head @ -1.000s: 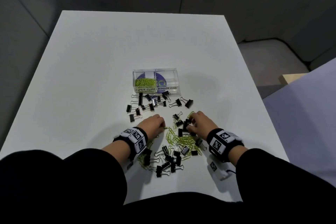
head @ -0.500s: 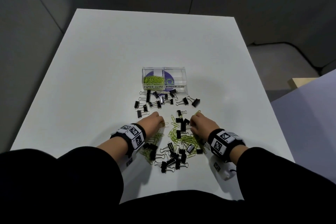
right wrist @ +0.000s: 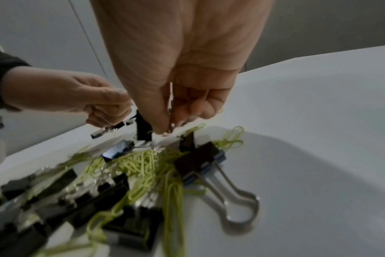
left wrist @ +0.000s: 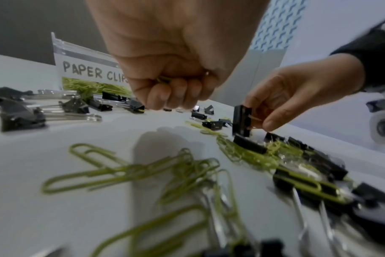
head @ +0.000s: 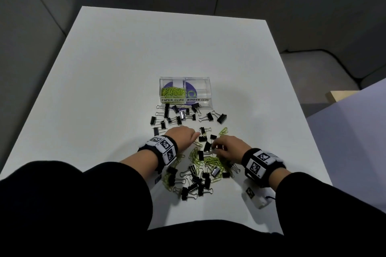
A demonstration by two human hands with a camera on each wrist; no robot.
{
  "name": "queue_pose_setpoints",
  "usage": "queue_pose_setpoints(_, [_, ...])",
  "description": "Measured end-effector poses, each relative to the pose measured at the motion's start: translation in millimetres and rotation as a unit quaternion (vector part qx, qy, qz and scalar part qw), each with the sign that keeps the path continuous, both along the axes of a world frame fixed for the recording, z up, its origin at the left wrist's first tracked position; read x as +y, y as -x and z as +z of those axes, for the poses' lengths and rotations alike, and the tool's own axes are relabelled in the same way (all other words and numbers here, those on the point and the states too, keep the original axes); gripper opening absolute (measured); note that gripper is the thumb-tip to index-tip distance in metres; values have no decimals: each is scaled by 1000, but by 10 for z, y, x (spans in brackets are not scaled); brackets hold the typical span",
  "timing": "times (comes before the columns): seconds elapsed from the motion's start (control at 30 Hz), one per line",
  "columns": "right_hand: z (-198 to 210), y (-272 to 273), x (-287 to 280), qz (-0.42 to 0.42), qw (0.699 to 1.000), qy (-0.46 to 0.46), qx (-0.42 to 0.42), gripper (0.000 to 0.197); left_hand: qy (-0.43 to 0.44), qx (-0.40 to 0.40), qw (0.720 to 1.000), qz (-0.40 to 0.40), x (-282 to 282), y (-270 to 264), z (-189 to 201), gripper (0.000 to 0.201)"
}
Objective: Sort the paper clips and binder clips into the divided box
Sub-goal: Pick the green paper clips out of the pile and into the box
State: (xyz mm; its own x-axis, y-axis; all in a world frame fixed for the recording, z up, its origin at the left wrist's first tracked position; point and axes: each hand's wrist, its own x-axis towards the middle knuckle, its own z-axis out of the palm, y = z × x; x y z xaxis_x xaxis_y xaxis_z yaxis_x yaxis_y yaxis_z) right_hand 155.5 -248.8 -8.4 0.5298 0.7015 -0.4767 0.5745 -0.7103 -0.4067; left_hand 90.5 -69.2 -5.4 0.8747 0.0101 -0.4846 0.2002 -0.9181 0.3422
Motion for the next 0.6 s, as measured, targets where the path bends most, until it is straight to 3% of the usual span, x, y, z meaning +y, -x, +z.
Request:
queue_pose_setpoints(0.1, [8, -73, -39, -101, 989, -111, 17, 17, 32, 12, 999, 18, -7, -54, -10, 41])
queue_pose_setpoints(0.2, [42, -195, -56, -232, 945, -215, 78, 15, 48, 32, 998, 13, -10, -74, 25, 24])
queue_pose_setpoints(0.3, [66, -306, -48, -317, 893, -275, 165, 26, 62, 20, 997, 32, -2, -98, 22, 37])
queue_pose_setpoints(0.4, [92, -345, 6, -398, 833, -303, 237, 30, 32, -17, 998, 48, -28, -138, -10, 25])
queue_pose_setpoints(0.5, [64, -379, 73, -448, 782, -312, 302, 26, -42, -19, 998, 38, -93, -208, -30, 49])
queue_pose_setpoints(0.53, [36, -390, 93, -453, 780, -300, 312, 23, -68, -14, 997, 26, -128, -228, -24, 53])
queue_pose_setpoints(0.6, [-41, -407, 133, -433, 814, -256, 292, 23, -104, -5, 994, 11, -200, -254, -33, 53])
